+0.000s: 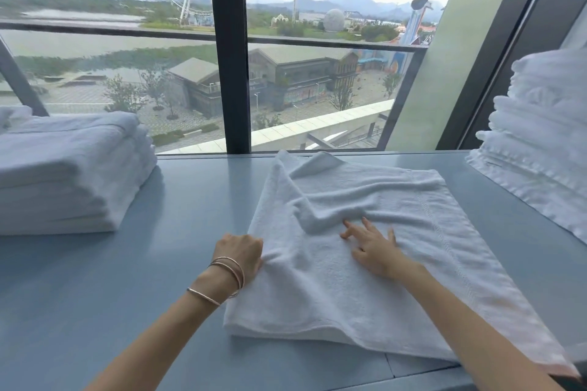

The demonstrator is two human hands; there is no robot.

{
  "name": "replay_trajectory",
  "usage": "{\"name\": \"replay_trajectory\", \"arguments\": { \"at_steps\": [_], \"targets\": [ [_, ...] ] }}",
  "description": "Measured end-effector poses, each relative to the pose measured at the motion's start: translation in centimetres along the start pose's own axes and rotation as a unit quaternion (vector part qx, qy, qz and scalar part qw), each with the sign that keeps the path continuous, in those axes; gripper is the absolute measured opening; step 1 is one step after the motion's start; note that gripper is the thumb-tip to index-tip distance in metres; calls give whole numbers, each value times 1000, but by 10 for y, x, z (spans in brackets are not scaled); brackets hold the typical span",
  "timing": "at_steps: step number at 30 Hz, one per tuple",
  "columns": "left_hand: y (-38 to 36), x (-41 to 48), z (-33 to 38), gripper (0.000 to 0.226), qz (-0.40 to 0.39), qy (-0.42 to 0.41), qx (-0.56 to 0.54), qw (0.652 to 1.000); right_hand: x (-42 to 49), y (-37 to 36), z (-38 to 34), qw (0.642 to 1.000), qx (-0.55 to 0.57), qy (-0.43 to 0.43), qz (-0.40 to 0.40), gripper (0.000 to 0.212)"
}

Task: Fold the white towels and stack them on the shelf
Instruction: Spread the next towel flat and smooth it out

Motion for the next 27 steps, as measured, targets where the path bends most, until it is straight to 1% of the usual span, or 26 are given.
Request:
{"name": "replay_trajectory", "arguments": {
  "at_steps": [1, 3, 5, 7, 8, 9, 10, 11, 12, 13, 14, 15, 16, 18, 19, 21, 22, 23, 25, 27],
  "targets": [
    [-1, -1, -5, 25, 8, -1, 13, 1000, -3, -1, -2, 1000, 2, -7, 29, 45],
    [-1, -3, -17, 22, 17, 10, 32, 999, -9, 0, -4, 995, -9, 10, 95, 40],
    [-6, -6, -22, 20, 5, 22, 57, 998, -13, 0, -3, 991, -8, 29, 127, 37],
    [-9, -9, -11, 23, 8, 15, 52, 999, -16, 3, -6, 988, -2, 40, 151, 41],
    [-3, -10, -2, 26, 46, 4, 48, 998, -18, 7, -8, 983, -6, 42, 179, 43],
    [9, -10, 9, 31, 109, -21, 20, 994, -22, 14, -10, 973, -25, 43, 227, 41],
    [15, -11, 22, 39, 146, -61, -26, 987, -28, 22, -12, 958, -46, 43, 281, 37],
    [23, -13, 33, 43, 182, -96, -55, 977, -36, 27, -14, 946, -65, 37, 316, 29],
    [21, -13, 44, 40, 143, -128, -96, 977, -42, 29, -16, 938, -81, 30, 337, 18],
    [19, -13, 51, 36, 122, -139, -131, 974, -48, 27, -19, 933, -95, 24, 347, 13],
    [10, -12, 58, 32, 97, -146, -130, 976, -51, 21, -19, 940, -93, 11, 329, 19],
    [11, -16, 62, 29, 108, -154, -153, 970, -57, 12, -17, 951, -81, -8, 299, 26],
    [17, -23, 59, 27, 139, -163, -176, 961, -63, 3, -13, 963, -65, -29, 262, 38],
    [22, -39, 50, 36, 177, -196, -206, 942, -76, -16, -1, 981, -55, -69, 171, 74],
    [20, -48, 45, 39, 185, -224, -216, 932, -82, -23, 3, 985, -56, -72, 146, 83],
    [10, -68, 37, 32, 165, -279, -210, 923, -84, -24, 9, 988, -55, -74, 123, 85],
    [3, -75, 34, 26, 143, -292, -198, 925, -83, -23, 9, 989, -59, -72, 118, 85],
    [-4, -79, 31, 23, 125, -301, -178, 928, -81, -23, 10, 989, -67, -73, 111, 84],
    [-18, -80, 27, 26, 102, -312, -151, 932, -78, -23, 8, 989, -73, -75, 105, 84],
    [-20, -79, 26, 23, 88, -314, -173, 929, -76, -24, 7, 989, -78, -73, 103, 84]
  ]
}}
Point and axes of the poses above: each hand's wrist, its own x-axis towards the middle knuckle, its own y-axis out of the back of the hand, z = x × y, the point moved 8 cm from there along x, towards the middle knuckle, and after that the axes turned 2 degrees about -x, right-handed, at the moved point
